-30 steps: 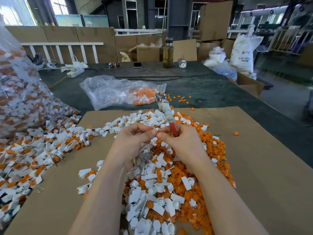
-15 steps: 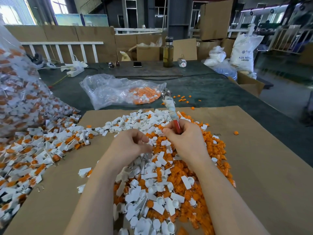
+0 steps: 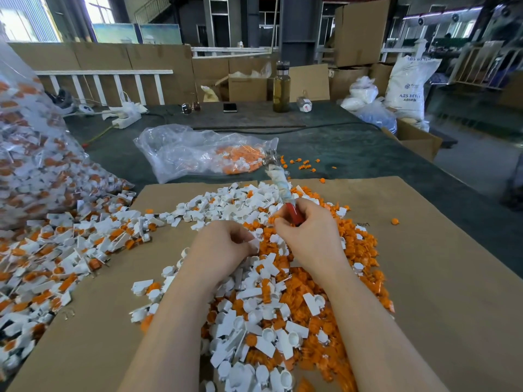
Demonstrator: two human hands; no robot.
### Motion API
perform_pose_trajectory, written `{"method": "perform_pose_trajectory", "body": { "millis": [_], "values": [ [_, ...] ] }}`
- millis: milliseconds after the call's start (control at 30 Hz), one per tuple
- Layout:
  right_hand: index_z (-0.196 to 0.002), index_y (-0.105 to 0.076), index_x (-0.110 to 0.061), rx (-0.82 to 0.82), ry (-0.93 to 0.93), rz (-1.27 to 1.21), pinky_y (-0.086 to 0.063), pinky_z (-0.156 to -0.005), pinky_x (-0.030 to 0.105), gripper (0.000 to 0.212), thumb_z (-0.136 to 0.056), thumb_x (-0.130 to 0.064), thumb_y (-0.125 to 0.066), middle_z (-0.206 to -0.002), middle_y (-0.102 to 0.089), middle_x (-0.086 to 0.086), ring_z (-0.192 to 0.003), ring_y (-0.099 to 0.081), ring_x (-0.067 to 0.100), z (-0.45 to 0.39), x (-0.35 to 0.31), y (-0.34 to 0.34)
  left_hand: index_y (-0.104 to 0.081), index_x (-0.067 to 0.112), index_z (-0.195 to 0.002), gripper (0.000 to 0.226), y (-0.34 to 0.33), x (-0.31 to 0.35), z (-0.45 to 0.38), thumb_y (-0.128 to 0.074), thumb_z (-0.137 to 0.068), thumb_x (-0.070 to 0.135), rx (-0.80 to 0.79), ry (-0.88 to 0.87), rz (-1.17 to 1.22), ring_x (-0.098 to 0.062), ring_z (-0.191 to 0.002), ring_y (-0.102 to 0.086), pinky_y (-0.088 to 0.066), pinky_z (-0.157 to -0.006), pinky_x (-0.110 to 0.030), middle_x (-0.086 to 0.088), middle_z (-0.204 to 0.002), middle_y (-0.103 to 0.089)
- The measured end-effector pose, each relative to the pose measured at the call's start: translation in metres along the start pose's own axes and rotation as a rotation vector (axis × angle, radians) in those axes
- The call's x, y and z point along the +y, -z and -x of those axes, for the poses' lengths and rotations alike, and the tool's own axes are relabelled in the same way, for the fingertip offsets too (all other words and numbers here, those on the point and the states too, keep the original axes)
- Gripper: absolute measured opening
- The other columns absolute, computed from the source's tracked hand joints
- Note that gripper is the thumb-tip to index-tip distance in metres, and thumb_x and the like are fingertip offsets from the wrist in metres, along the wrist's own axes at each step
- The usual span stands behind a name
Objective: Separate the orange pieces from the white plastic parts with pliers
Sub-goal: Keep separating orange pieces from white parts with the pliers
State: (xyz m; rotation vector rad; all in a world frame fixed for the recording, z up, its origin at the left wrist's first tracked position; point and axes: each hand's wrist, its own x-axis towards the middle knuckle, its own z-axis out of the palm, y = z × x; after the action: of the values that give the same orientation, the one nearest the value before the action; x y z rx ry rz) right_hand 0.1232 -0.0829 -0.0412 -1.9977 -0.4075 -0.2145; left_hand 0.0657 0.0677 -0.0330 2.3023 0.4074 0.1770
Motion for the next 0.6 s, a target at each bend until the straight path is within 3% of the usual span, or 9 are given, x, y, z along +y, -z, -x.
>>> {"method": "perform_pose_trajectory", "body": {
  "millis": [100,167,233,300,400,533,600],
  "values": [
    [-0.079,-0.062,-0.020,-0.013,-0.004,-0.030,-0.049,-0.056,0.032,0.011,-0.088,-0.026,-0.063,-0.068,-0.059,-0.002,-0.059,-0.052,0.011,0.000,-0.002,0.000,-0.071,0.026,-0.081,0.009,0.002,0.004,0.002,-0.078,-0.084,0.030,0.089,0.040,0.208,-0.011,-0.067,-0.066,-0.050,-0.060,-0.026,0.006,-0.076,-0.071],
    [-0.081,-0.064,-0.021,-0.022,-0.007,-0.063,-0.049,-0.055,0.032,0.010,-0.089,-0.027,-0.064,-0.069,-0.062,0.001,-0.057,-0.051,0.010,0.000,-0.002,0.000,-0.071,0.022,-0.083,0.011,0.002,0.007,0.002,-0.080,-0.082,0.028,0.124,0.081,0.378,-0.005,-0.059,-0.066,-0.054,-0.057,-0.026,0.004,-0.071,-0.073],
    [-0.081,-0.064,-0.025,-0.022,0.010,-0.087,-0.048,-0.053,0.024,0.008,-0.089,-0.027,-0.065,-0.069,-0.062,-0.005,-0.056,-0.052,0.007,0.000,-0.002,0.001,-0.071,0.017,-0.081,0.011,0.002,0.010,0.002,-0.080,-0.081,0.024,0.124,0.110,0.525,-0.001,-0.058,-0.067,-0.052,-0.059,-0.023,0.003,-0.069,-0.074],
    [-0.081,-0.062,-0.030,-0.011,0.026,-0.091,-0.046,-0.054,0.013,0.010,-0.089,-0.028,-0.067,-0.072,-0.062,-0.010,-0.065,-0.057,0.003,0.001,-0.004,0.001,-0.071,0.013,-0.078,0.010,0.001,0.013,0.003,-0.079,-0.081,0.017,0.110,0.116,0.654,-0.007,-0.064,-0.071,-0.050,-0.064,-0.023,0.000,-0.070,-0.075],
    [-0.079,-0.061,-0.033,0.021,0.036,-0.111,-0.043,-0.056,0.007,0.013,-0.088,-0.029,-0.069,-0.070,-0.062,-0.013,-0.070,-0.058,-0.003,0.002,-0.006,0.000,-0.070,0.010,-0.075,0.010,-0.001,0.016,0.004,-0.076,-0.082,0.011,0.085,0.103,0.772,-0.015,-0.072,-0.074,-0.051,-0.067,-0.026,-0.007,-0.075,-0.076],
    [-0.079,-0.060,-0.031,0.073,0.069,-0.025,-0.042,-0.054,0.012,0.013,-0.088,-0.035,-0.068,-0.067,-0.059,-0.013,-0.066,-0.057,0.001,0.003,-0.005,-0.001,-0.073,0.013,-0.069,0.013,-0.002,0.019,0.006,-0.077,-0.081,0.010,0.063,0.104,0.863,-0.015,-0.070,-0.073,-0.055,-0.062,-0.021,-0.009,-0.076,-0.076],
    [-0.083,-0.063,-0.024,0.097,0.076,0.014,-0.049,-0.059,0.023,0.015,-0.088,-0.037,-0.068,-0.070,-0.061,-0.011,-0.066,-0.058,0.006,0.003,-0.005,-0.001,-0.074,0.012,-0.071,0.010,-0.003,0.020,0.007,-0.078,-0.080,0.010,0.069,0.101,0.892,-0.014,-0.069,-0.073,-0.055,-0.059,-0.018,-0.010,-0.076,-0.076]
  ]
}}
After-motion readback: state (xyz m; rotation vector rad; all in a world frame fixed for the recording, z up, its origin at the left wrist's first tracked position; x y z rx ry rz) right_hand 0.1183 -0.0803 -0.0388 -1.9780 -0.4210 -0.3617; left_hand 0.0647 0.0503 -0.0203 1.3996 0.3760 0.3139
